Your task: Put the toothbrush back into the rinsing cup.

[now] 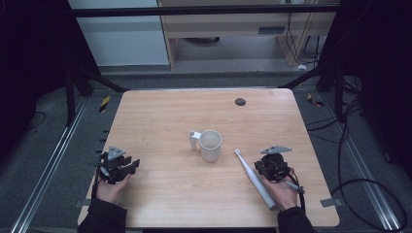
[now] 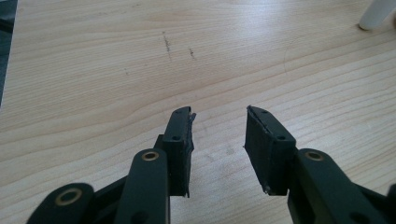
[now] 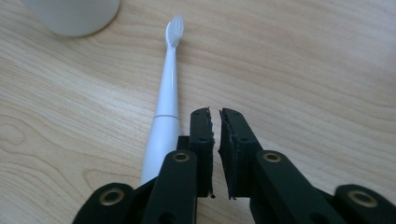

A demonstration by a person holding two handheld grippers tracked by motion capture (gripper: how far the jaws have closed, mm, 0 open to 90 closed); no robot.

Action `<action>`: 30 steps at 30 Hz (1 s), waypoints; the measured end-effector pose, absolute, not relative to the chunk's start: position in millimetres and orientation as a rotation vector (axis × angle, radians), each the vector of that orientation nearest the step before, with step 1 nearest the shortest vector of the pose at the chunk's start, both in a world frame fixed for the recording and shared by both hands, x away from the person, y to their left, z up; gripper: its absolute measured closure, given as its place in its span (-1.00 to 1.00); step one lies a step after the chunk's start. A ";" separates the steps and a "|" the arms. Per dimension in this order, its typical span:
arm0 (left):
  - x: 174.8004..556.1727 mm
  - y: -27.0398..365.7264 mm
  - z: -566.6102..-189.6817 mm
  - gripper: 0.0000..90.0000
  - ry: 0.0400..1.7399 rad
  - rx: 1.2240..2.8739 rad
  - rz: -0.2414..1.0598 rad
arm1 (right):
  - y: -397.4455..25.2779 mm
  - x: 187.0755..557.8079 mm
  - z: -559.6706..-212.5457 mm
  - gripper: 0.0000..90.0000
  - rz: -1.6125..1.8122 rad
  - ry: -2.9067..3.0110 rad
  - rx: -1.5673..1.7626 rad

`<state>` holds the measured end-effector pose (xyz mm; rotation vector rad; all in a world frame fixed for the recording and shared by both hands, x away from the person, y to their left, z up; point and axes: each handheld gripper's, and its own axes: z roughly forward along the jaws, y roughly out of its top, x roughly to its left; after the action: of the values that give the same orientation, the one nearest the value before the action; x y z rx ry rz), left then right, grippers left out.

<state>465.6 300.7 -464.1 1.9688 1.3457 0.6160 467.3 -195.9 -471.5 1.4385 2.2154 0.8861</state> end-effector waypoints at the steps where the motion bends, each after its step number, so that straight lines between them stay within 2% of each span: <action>1: 465.7 300.8 -464.2 0.35 1.346 1.969 0.615 | -197.0 466.8 -468.1 0.78 0.884 2.210 1.430; 2: 465.7 300.8 -464.2 0.35 1.345 1.969 0.613 | -197.0 466.8 -468.1 0.78 0.884 2.210 1.430; 7: 465.9 300.6 -464.1 0.32 1.338 1.982 0.608 | -200.2 464.7 -444.5 0.52 0.897 2.215 1.401; 14: 466.3 300.6 -464.8 0.29 1.340 1.988 0.604 | -193.7 461.5 -425.0 0.35 0.868 2.278 1.381; 30: 466.9 300.1 -465.2 0.25 1.334 2.008 0.597 | -168.0 470.6 -425.9 0.22 0.749 2.393 1.378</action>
<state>466.9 300.1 -465.2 2.0084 1.3341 0.5967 470.6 -168.0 -425.9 1.3783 2.3932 0.7492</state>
